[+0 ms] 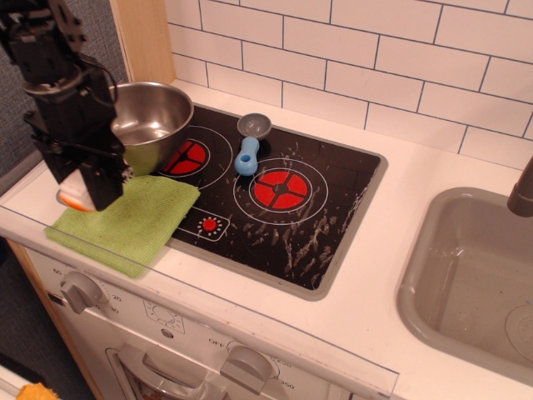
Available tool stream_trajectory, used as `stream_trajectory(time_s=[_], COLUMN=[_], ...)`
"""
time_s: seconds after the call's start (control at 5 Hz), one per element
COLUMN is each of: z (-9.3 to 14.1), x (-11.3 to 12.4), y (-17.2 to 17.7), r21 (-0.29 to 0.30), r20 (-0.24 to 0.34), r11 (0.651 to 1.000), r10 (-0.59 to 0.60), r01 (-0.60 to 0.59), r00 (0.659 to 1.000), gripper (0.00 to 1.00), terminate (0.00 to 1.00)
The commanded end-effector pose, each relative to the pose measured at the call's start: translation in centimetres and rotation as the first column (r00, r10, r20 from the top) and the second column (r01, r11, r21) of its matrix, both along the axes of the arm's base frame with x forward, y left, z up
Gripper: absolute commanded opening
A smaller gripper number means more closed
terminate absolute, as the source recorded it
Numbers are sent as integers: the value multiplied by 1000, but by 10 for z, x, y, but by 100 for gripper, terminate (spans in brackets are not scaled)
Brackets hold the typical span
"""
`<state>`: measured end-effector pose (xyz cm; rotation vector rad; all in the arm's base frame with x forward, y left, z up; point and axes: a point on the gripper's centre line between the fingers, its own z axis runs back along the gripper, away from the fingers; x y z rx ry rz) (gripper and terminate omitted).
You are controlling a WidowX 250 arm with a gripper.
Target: Move the white item in pot to towel
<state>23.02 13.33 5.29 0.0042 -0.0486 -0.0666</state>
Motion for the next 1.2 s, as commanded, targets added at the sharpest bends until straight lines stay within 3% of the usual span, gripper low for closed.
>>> stream_trajectory(time_s=[0.0,0.2,0.4,0.8,1.0], z=[12,23,47,49,49], x=[4,4,0,-2,-2], y=[-5,-8,-14,-16,-16], r21=[31,38,17,4,4], r20=[27,41,98,97,97], r11=[999,999,1000,1000,1000], r10=[-24,-13,8,12,12], r01=[23,11,-9,-13,-13], r00=[999,999,995,995,995], gripper=[100,100,100,100,100], terminate=[0,0,0,0,100])
